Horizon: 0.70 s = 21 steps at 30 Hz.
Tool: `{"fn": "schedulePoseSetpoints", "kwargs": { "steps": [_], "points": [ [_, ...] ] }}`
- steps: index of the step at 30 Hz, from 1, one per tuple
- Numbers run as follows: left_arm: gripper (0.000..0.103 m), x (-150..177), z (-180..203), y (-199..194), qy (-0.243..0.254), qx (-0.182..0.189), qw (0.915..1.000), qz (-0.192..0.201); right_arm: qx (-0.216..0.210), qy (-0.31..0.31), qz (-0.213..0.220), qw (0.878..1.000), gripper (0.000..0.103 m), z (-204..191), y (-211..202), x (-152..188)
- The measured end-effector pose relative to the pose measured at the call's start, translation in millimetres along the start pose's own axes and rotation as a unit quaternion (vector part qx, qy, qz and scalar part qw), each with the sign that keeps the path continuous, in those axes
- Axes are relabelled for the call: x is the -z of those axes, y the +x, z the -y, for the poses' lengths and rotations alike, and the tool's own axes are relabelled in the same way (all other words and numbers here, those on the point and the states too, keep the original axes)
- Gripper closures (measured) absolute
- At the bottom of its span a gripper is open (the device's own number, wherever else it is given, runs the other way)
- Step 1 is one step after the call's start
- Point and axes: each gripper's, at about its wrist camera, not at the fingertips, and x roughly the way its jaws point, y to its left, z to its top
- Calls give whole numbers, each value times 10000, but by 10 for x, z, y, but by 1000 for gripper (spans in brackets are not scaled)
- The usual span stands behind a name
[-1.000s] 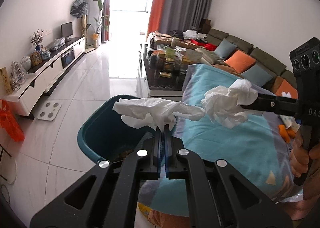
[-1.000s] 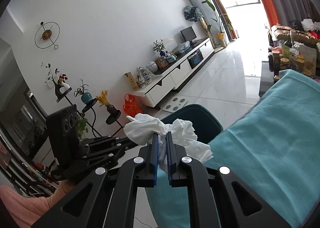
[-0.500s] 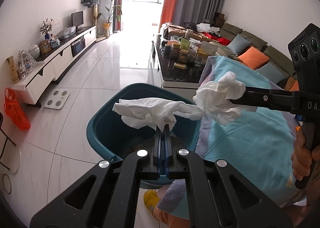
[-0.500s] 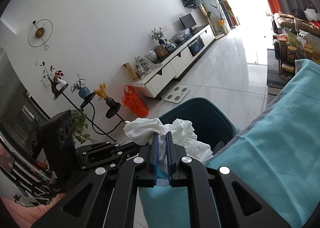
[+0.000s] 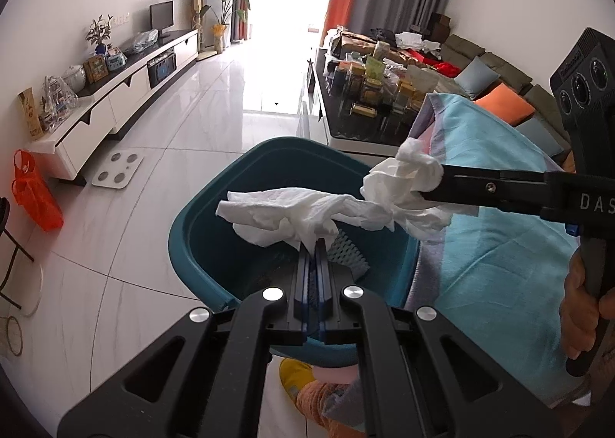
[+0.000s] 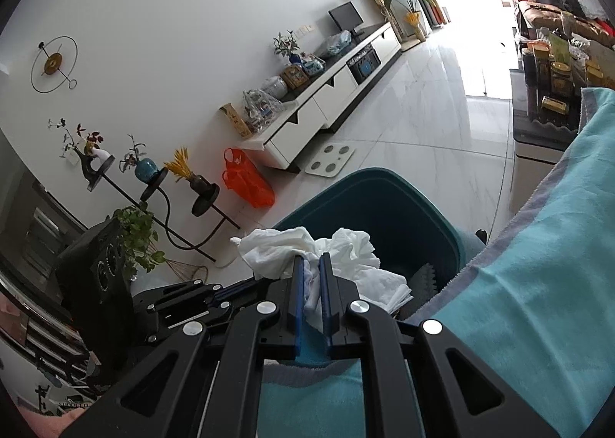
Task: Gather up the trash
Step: 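Open the left tool to drop the tissues into the bin, then return the left tool to the table above the remaining trash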
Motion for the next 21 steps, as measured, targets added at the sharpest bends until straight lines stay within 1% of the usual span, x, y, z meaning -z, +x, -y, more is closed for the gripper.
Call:
{"fn": "schedulePoseSetpoints", "kwargs": {
  "steps": [3, 8, 9, 10, 17, 20, 21],
  "points": [
    [99, -15, 4, 75, -28, -33, 10000, -53, 115, 36, -94, 9999, 94, 30, 79, -26],
    [99, -39, 30, 166, -65, -70, 9999, -98, 271, 165, -179, 9993, 89, 80, 148, -42],
    [99, -38, 27, 179, -74, -71, 9999, -102, 290, 186, -187, 9992, 83, 88, 146, -40],
    [96, -31, 22, 183, -88, -71, 9999, -105, 305, 214, -184, 9991, 80, 97, 144, -37],
    [87, -26, 13, 151, -196, -68, 9998, -17, 304, 258, -99, 9992, 80, 101, 62, 2],
    [79, -10, 55, 78, -193, -39, 9998, 78, 282, 218, -6, 9994, 79, 70, -27, 7],
    [74, -3, 77, 37, -172, -27, 9997, 144, 288, 182, 43, 9994, 77, 50, -78, 21]
  ]
}}
